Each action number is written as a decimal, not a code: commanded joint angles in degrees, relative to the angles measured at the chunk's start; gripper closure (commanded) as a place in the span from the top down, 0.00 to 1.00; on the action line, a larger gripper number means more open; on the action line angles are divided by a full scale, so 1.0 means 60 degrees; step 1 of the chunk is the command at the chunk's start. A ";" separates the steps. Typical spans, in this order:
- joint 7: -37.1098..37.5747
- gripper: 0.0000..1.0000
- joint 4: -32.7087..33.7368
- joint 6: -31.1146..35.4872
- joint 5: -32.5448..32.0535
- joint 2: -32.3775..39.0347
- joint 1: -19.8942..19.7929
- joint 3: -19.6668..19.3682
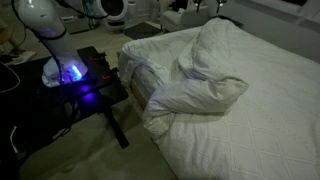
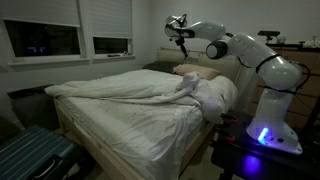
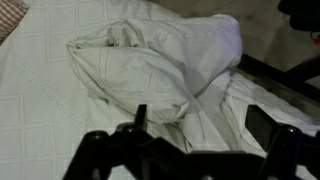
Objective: Move the left side of the blanket to the right
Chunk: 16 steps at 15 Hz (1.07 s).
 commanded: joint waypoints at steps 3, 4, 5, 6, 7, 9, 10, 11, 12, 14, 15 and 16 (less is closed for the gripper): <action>-0.0065 1.00 -0.0153 -0.0223 0.0110 -0.0076 0.0058 0.0009; -0.0159 1.00 -0.0006 -0.0378 0.0118 0.0004 0.0024 0.0020; -0.0354 1.00 0.0043 -0.0352 0.0123 0.0043 -0.0060 0.0040; -0.0591 1.00 0.0016 -0.0409 0.0094 0.0051 -0.0113 0.0031; -0.0858 1.00 0.0006 -0.0453 0.0127 0.0037 -0.0208 0.0058; -0.1456 1.00 -0.0013 -0.0635 0.0164 -0.0038 -0.0379 0.0079; -0.1802 1.00 -0.0037 -0.0718 0.0167 -0.0077 -0.0475 0.0082; -0.2116 1.00 -0.0044 -0.0779 0.0165 -0.0106 -0.0573 0.0072; -0.2421 1.00 -0.0054 -0.0789 0.0141 -0.0133 -0.0671 0.0047; -0.2997 1.00 -0.0093 -0.0806 0.0119 -0.0177 -0.0864 0.0015; -0.3227 1.00 -0.0099 -0.0810 0.0096 -0.0186 -0.0944 -0.0016; -0.3417 1.00 -0.0084 -0.0774 0.0089 -0.0189 -0.1022 -0.0033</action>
